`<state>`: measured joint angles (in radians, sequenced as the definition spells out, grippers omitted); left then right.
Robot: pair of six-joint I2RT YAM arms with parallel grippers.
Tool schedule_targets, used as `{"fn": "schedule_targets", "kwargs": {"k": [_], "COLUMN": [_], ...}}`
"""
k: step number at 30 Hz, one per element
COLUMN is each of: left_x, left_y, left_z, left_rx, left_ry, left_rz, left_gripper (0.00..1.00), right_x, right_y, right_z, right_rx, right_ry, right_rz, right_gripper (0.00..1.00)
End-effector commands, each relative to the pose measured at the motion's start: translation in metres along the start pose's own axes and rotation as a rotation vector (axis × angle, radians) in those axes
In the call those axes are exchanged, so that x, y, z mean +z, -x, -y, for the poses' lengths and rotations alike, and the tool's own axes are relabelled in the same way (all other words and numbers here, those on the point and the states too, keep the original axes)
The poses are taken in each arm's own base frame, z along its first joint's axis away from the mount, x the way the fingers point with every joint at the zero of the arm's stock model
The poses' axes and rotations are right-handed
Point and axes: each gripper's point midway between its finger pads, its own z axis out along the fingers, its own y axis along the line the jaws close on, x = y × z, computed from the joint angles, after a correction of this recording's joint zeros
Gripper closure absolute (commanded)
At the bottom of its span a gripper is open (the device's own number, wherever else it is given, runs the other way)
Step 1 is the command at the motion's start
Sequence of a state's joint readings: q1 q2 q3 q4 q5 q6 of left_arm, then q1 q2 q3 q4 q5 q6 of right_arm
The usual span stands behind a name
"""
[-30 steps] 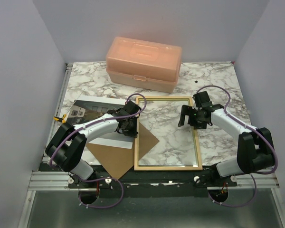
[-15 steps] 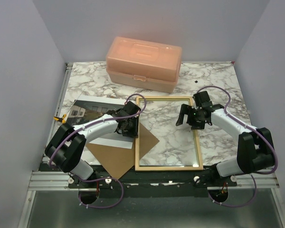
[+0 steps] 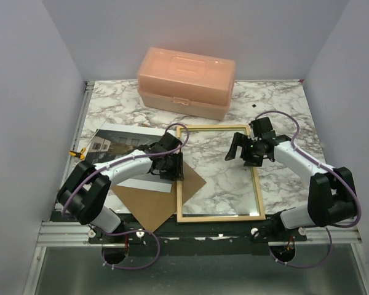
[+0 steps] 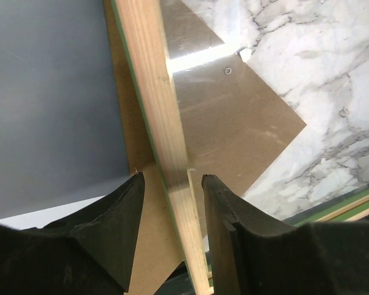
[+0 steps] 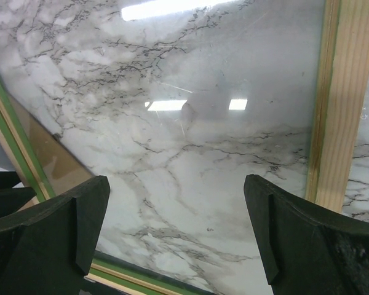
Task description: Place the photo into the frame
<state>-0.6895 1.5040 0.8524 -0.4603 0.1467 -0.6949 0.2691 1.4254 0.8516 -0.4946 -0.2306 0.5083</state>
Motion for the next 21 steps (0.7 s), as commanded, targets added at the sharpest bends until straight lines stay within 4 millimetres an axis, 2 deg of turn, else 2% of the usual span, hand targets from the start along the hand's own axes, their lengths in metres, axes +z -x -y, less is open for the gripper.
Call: {"fn": "schedule_targets", "kwargs": {"k": [1, 14, 21], "left_x": [0.007, 0.015, 0.015], "left_y": [-0.001, 0.018, 0.031], "left_z": [0.017, 0.066, 0.087], "left_rx": [-0.006, -0.017, 0.012], "left_ry": [-0.082, -0.235, -0.255], "left_rz": [-0.018, -0.047, -0.046], "left_gripper": [0.56, 0.6, 0.6], "right_x": [-0.007, -0.015, -0.015], "right_y": [0.004, 0.011, 0.012], "right_z": [-0.012, -0.018, -0.021], "right_rx": [0.002, 0.007, 0.006], "right_ry": [0.044, 0.058, 0.065], "right_rz": [0.023, 0.041, 0.038], "right_gripper": [0.0, 0.0, 0.0]}}
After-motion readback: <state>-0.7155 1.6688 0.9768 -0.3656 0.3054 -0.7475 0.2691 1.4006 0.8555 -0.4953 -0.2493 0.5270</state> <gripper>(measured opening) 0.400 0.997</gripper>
